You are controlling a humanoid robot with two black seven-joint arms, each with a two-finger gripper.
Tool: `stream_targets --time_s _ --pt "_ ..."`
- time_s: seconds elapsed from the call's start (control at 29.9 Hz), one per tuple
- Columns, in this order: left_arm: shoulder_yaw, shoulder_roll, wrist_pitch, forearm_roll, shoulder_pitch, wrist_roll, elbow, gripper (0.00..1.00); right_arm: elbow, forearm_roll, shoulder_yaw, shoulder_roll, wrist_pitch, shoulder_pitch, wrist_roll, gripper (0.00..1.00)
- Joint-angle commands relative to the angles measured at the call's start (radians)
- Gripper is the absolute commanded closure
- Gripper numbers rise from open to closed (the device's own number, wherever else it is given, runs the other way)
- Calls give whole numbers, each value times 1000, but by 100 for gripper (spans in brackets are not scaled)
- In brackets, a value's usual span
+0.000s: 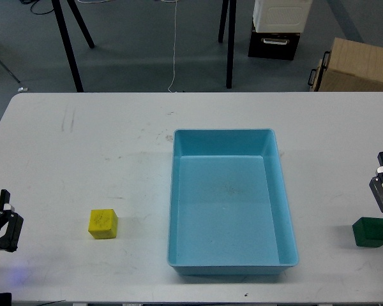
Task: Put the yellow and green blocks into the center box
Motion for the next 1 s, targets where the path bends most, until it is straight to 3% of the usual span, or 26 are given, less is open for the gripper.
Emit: stream_targets --time_s 0.0,0.27,0.44,0.57,0.77,0.87,0.97 --pt "-1 0 0 0 1 0 0 0 -2 0 16 4 3 7 4 0" --pt "-3 0 0 0 1 0 0 0 -4 3 21 20 9 50 -3 0" --pt "0 0 0 -2 -5 -3 0 0 -18 -17 6 -35 -73 131 -5 0" --pt "3 0 0 -5 -8 -8 0 0 -21 -105 -77 -216 -211 251 -6 0" --pt "6 0 0 -5 -13 -9 2 0 -54 -269 -320 -501 -332 519 -29 0" --pt "8 0 0 -5 -14 -9 2 0 -76 -340 -512 -601 -382 726 -72 0" --pt "11 0 0 -5 -19 -9 9 0 -114 -401 -763 -641 -402 1002 -149 0"
